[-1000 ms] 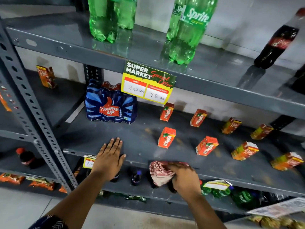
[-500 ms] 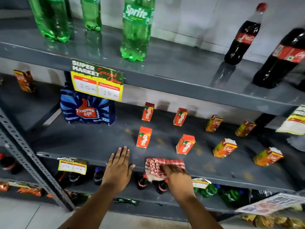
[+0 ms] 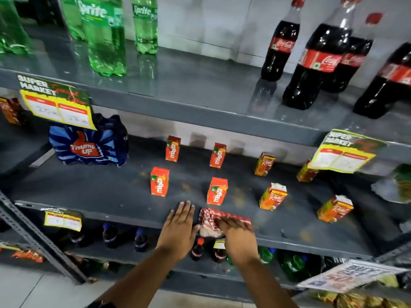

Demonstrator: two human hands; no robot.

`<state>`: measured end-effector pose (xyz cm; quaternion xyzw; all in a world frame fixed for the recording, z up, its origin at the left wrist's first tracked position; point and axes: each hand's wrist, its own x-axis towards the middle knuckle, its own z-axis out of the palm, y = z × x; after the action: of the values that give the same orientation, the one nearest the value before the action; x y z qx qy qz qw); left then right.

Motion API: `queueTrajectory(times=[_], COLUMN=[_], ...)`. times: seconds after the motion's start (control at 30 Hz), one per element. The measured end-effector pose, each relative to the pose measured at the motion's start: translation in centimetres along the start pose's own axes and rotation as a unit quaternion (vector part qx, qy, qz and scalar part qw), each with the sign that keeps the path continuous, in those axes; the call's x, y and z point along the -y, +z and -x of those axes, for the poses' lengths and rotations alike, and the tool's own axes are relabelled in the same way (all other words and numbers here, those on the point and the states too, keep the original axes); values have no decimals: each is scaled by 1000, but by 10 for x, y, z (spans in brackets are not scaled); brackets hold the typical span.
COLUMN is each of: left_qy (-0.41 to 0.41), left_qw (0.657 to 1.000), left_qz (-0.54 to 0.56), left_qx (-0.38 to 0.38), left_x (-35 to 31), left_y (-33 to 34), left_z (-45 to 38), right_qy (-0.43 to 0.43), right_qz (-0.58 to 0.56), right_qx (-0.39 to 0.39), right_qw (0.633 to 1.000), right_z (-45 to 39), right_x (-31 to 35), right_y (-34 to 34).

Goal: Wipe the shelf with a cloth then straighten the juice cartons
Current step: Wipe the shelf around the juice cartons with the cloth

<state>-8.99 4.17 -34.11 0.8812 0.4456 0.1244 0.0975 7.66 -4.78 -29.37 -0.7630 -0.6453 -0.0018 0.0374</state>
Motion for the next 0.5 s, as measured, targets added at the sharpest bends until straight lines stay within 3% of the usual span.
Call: queueTrajectory(times=[0.1, 0.3, 0.4, 0.5], left_qy=[13, -10, -19, -33], left_qw=[998, 996, 994, 993], left_qz=[-51, -79, -99, -98], left_qx=[32, 38, 28, 51], left_x=[3, 0, -2, -2], left_y=[11, 15, 17, 16], left_z=[2, 5, 5, 4], right_qy=[-17, 32, -9, 1], right_qz=[-21, -77, -70, -27], right_qx=[7, -77, -10, -12], right_qw=[1000, 994, 997, 1000], right_z=[31, 25, 4, 6], right_x=[-15, -60, -70, -71], right_y=[-8, -52, -45, -21])
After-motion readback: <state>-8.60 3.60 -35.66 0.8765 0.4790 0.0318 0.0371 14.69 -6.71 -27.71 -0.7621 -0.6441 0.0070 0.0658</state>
